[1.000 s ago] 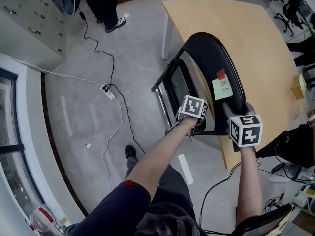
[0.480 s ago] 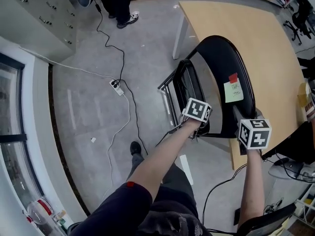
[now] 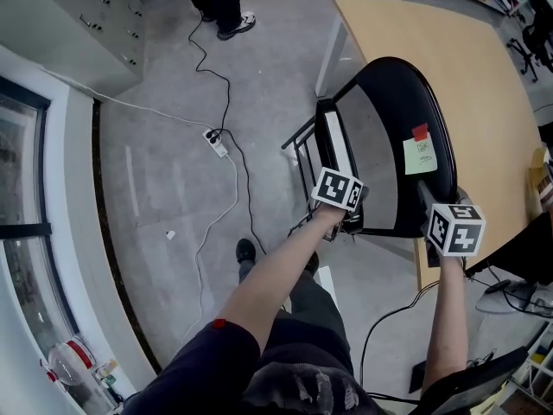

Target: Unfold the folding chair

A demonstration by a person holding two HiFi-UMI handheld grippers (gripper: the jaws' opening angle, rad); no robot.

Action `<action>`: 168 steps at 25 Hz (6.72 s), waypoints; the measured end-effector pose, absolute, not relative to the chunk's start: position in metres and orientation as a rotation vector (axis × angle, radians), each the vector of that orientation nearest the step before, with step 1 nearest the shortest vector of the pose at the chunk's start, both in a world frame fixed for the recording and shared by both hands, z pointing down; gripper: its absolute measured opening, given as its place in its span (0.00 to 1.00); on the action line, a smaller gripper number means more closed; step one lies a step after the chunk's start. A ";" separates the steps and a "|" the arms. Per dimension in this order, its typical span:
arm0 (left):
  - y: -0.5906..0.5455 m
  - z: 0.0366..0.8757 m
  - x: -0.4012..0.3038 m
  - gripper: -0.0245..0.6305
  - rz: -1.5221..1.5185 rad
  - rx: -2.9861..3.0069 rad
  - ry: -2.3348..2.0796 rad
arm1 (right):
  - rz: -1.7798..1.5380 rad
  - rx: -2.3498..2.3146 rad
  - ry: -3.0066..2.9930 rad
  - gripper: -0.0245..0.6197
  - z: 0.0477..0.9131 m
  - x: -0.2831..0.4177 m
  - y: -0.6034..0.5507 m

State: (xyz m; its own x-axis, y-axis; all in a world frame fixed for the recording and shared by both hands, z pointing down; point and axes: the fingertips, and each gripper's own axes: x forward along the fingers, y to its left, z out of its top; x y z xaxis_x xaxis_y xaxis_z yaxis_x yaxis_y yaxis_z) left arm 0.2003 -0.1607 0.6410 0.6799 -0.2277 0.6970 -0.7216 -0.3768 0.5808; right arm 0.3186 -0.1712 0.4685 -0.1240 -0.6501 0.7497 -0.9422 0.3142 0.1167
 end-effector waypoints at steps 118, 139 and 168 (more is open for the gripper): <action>-0.033 0.924 -0.180 0.61 0.289 1.450 -0.790 | 1.232 1.292 -1.801 0.28 0.612 0.205 -0.145; -0.028 0.946 -0.201 0.66 0.308 1.418 -0.750 | 1.272 1.277 -1.819 0.26 0.615 0.181 -0.129; -0.028 0.825 -0.309 0.70 0.456 1.515 -0.948 | 1.093 1.360 -1.657 0.54 0.640 0.149 -0.118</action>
